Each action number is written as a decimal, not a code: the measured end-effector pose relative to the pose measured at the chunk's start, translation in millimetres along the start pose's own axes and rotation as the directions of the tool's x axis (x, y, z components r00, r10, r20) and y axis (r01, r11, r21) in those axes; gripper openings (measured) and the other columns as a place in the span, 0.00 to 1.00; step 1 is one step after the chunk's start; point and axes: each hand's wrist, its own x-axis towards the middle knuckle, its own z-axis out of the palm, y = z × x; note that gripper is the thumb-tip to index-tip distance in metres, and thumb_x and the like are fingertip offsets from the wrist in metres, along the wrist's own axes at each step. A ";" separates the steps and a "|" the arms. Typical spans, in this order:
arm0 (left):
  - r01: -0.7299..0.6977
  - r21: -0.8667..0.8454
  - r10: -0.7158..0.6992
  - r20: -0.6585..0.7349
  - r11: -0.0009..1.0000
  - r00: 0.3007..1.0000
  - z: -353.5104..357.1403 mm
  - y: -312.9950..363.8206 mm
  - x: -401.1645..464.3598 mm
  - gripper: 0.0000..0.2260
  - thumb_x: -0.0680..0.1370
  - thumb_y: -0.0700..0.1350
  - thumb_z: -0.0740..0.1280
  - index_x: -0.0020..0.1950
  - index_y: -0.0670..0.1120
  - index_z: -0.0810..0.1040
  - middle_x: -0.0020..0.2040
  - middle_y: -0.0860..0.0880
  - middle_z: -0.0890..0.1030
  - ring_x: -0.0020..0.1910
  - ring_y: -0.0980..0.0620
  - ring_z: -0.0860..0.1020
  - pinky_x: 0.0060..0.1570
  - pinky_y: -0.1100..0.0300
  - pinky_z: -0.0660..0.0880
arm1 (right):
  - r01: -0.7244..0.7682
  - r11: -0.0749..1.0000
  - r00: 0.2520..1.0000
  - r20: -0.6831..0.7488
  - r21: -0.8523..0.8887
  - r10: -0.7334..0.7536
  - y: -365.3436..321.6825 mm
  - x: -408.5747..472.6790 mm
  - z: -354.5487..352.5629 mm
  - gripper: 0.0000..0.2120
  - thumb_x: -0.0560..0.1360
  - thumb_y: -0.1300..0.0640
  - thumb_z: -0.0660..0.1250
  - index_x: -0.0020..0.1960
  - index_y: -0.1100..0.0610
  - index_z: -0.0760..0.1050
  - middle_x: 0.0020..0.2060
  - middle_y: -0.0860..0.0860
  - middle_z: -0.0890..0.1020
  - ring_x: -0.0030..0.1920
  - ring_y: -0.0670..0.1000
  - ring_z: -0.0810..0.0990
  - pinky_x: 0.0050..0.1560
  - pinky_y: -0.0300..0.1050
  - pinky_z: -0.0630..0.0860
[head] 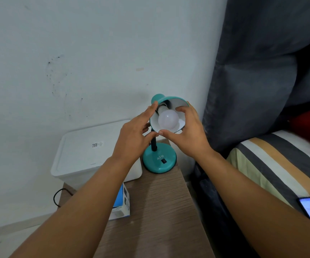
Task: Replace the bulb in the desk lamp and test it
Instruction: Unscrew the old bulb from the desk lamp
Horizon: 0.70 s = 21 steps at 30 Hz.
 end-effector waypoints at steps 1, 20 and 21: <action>0.003 -0.007 -0.003 0.000 1.000 1.000 0.3 0.6 -0.1 0.38 0.74 0.42 0.76 0.77 0.62 0.62 0.66 0.52 0.79 0.58 0.54 0.81 0.62 0.59 0.77 | 0.006 1.000 1.000 -0.010 -0.017 -0.006 -0.4 0.6 0.5 0.36 0.65 0.41 0.79 0.67 0.49 0.68 0.72 0.50 0.68 0.71 0.50 0.67 0.66 0.53 0.73; -0.014 -0.034 0.014 -0.008 0.999 1.000 -0.3 -0.9 -0.9 0.39 0.73 0.41 0.77 0.78 0.59 0.62 0.67 0.52 0.78 0.60 0.54 0.81 0.62 0.61 0.76 | 0.066 0.996 0.998 0.018 0.064 -0.067 2.7 0.5 4.9 0.32 0.69 0.52 0.79 0.69 0.44 0.70 0.77 0.50 0.57 0.74 0.50 0.63 0.66 0.55 0.75; -0.013 -0.040 0.012 -0.006 0.999 1.000 -0.1 -1.3 -0.9 0.39 0.73 0.41 0.76 0.78 0.59 0.62 0.67 0.52 0.78 0.60 0.55 0.81 0.62 0.61 0.76 | 0.066 0.995 0.997 0.031 0.075 -0.068 2.8 -0.2 3.7 0.32 0.69 0.54 0.78 0.69 0.43 0.70 0.78 0.50 0.55 0.75 0.49 0.61 0.67 0.54 0.74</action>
